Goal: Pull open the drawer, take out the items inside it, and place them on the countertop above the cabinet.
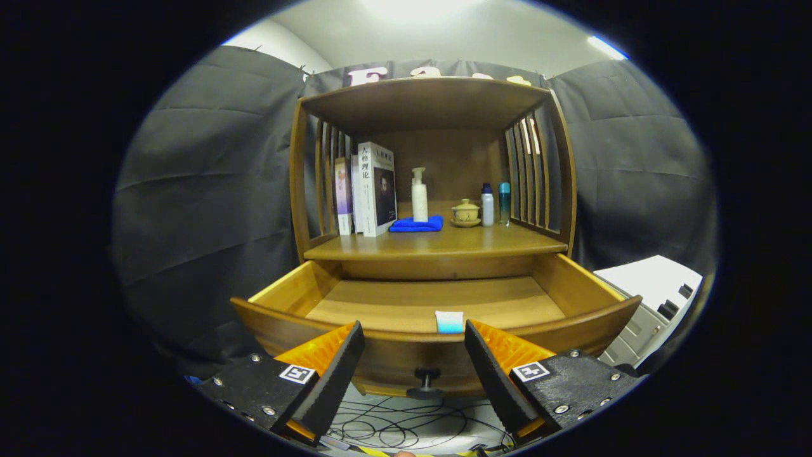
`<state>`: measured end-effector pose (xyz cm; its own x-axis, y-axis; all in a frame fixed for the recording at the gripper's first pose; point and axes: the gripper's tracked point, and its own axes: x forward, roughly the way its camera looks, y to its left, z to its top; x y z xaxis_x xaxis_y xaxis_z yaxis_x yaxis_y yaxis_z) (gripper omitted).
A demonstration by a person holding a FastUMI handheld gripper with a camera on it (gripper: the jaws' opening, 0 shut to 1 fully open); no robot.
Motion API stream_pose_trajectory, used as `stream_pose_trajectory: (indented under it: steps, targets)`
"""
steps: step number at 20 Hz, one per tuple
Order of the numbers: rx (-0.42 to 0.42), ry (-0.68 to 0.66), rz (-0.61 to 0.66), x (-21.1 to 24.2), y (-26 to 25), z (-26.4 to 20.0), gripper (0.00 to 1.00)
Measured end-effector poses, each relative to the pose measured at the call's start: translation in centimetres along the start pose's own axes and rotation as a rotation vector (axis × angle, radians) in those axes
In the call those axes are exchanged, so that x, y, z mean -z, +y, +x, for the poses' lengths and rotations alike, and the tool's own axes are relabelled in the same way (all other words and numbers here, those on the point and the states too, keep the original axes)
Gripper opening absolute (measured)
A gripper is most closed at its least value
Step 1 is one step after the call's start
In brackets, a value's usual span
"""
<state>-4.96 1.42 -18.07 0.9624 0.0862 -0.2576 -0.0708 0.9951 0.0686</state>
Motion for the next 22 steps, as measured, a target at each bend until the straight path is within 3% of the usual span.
stream_pose_trajectory:
  steps: [5, 7, 10, 17, 22]
  targets:
    - [0.061, -0.019, -0.008, -5.8, -1.0, 2.8, 0.97]
    - [0.025, 0.039, -0.007, -6.4, -0.3, 4.1, 0.97]
    - [0.056, 0.109, -0.051, -6.9, -1.6, 6.2, 0.97]
    - [0.127, 0.388, -0.136, -3.2, -3.5, 10.5, 0.98]
    - [0.143, 0.569, -0.105, 0.1, -3.7, 11.5, 0.96]
